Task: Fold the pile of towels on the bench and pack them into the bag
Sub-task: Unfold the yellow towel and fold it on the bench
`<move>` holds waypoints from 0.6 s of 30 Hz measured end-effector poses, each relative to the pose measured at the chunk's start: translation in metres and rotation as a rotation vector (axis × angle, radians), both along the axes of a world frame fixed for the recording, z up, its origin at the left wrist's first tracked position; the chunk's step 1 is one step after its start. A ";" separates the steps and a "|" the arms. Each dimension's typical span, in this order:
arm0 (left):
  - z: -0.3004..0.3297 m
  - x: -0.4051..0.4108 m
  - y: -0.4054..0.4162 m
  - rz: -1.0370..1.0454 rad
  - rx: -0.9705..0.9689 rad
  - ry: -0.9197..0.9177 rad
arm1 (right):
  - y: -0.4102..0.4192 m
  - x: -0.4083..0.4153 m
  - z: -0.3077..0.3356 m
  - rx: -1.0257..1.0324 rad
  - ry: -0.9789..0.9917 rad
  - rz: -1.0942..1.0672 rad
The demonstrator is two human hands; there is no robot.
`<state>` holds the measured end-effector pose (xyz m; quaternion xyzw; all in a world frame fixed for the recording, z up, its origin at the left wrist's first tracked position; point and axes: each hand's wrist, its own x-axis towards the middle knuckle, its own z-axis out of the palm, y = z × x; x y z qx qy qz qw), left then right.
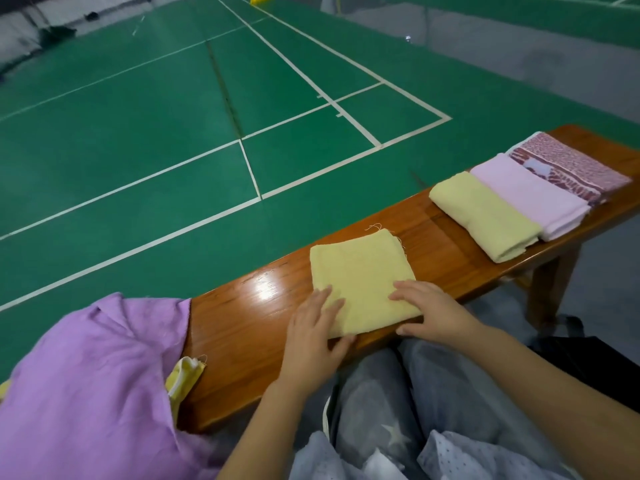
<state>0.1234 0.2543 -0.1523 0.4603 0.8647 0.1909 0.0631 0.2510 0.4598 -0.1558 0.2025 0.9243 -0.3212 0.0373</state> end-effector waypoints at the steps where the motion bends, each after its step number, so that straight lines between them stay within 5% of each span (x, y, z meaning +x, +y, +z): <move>1: -0.004 0.001 0.000 -0.066 -0.102 0.002 | -0.001 0.000 -0.004 0.044 -0.025 0.015; 6: -0.032 0.014 -0.017 -0.010 -0.055 -0.014 | -0.009 0.010 -0.019 0.203 0.052 0.016; 12: -0.033 0.031 -0.037 0.047 0.172 0.047 | -0.017 0.041 -0.031 0.101 0.376 0.054; 18: 0.016 0.019 -0.045 0.157 0.338 -0.738 | -0.017 0.051 0.009 -0.354 0.381 -0.073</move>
